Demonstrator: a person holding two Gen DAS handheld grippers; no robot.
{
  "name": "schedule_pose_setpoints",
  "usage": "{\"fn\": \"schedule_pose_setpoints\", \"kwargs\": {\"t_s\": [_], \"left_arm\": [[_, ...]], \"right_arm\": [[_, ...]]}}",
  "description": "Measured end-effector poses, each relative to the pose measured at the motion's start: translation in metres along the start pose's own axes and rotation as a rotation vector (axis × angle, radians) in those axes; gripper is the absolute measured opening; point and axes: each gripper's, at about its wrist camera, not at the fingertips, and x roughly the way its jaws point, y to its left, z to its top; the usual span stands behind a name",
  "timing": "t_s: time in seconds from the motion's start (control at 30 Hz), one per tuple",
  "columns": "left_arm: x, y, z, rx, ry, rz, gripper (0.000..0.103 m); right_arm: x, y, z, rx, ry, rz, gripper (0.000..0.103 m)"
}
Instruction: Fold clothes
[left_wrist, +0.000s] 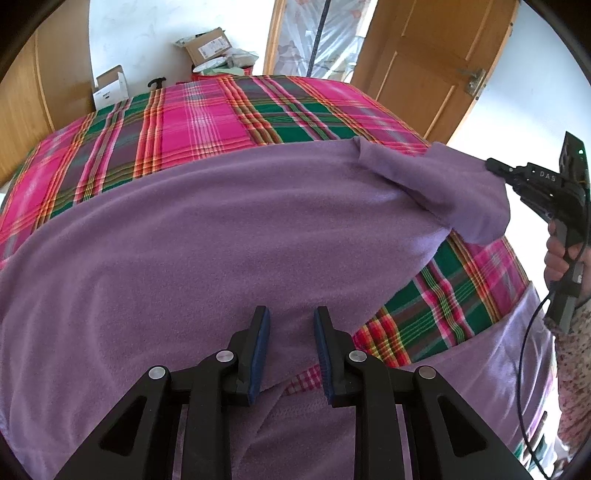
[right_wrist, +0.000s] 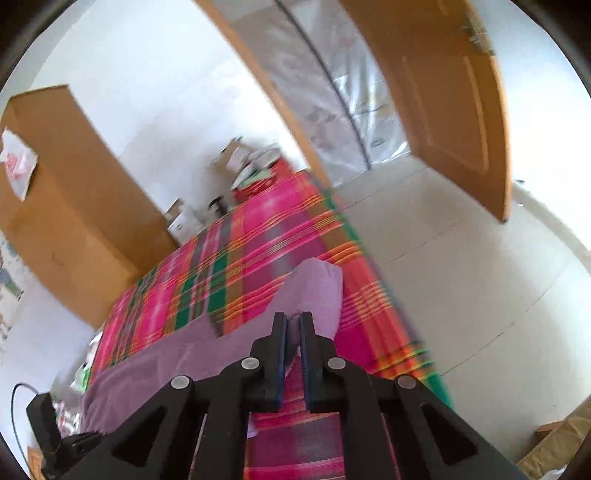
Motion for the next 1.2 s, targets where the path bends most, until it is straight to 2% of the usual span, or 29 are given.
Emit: {"fn": "schedule_pose_setpoints", "kwargs": {"t_s": [0.3, 0.63, 0.97, 1.1, 1.2], "left_arm": [[0.003, -0.006, 0.008, 0.035, -0.022, -0.062, 0.025], [0.011, -0.042, 0.014, 0.198, -0.029, -0.041, 0.026], [0.024, -0.068, 0.017, 0.314, -0.029, 0.021, 0.025], [0.032, -0.073, 0.020, 0.322, -0.039, 0.081, 0.028], [0.034, -0.077, 0.021, 0.330, -0.049, 0.114, 0.029]], "right_arm": [[-0.003, -0.030, 0.011, -0.008, -0.068, -0.131, 0.007], [0.007, -0.067, 0.023, 0.023, -0.078, -0.278, 0.007], [0.009, -0.086, 0.024, 0.028, -0.069, -0.356, 0.007], [0.022, -0.095, 0.023, 0.045, -0.003, -0.387, 0.007], [0.026, -0.107, 0.019, 0.101, 0.037, -0.369, 0.007]]}}
